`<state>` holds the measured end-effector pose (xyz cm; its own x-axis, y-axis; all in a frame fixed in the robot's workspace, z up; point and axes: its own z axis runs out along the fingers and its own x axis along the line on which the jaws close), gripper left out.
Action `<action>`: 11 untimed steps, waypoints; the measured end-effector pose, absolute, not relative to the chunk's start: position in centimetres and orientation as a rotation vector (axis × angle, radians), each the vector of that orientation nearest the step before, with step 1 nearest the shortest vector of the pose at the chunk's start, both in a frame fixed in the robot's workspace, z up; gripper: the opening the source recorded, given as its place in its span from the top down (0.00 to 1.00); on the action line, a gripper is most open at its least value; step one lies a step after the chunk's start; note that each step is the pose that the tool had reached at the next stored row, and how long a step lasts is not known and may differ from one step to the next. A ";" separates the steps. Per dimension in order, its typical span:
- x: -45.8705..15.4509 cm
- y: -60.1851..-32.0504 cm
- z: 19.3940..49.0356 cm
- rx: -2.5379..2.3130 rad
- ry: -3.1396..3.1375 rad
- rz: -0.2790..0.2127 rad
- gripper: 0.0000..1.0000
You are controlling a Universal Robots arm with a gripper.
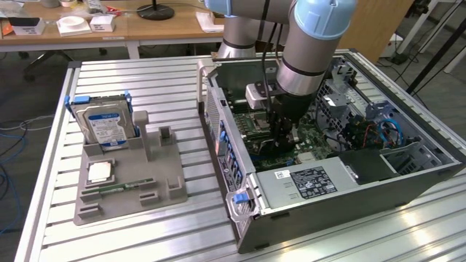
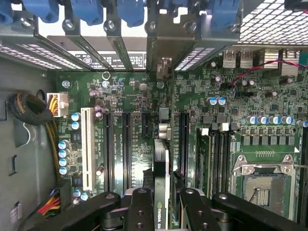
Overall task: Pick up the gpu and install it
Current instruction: 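Insert the gpu into the slot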
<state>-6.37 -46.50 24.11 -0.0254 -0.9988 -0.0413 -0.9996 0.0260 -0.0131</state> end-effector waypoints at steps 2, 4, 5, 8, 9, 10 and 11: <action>-6.4 -46.5 24.0 -2.164 2.220 0.032 0.73; -6.4 -46.5 24.1 -2.166 2.222 0.030 0.62; -6.4 -46.5 24.1 -2.166 2.222 0.030 0.62; -6.4 -46.5 24.1 -2.166 2.222 0.030 0.49; -6.4 -46.5 24.4 -2.166 2.222 0.030 0.49; -6.4 -46.5 24.9 -2.166 2.222 0.030 0.49; -6.4 -46.5 25.3 -2.166 2.222 0.030 0.49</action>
<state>-6.37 -46.50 25.31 -0.0254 -0.9988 -0.0412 -0.9996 0.0259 -0.0131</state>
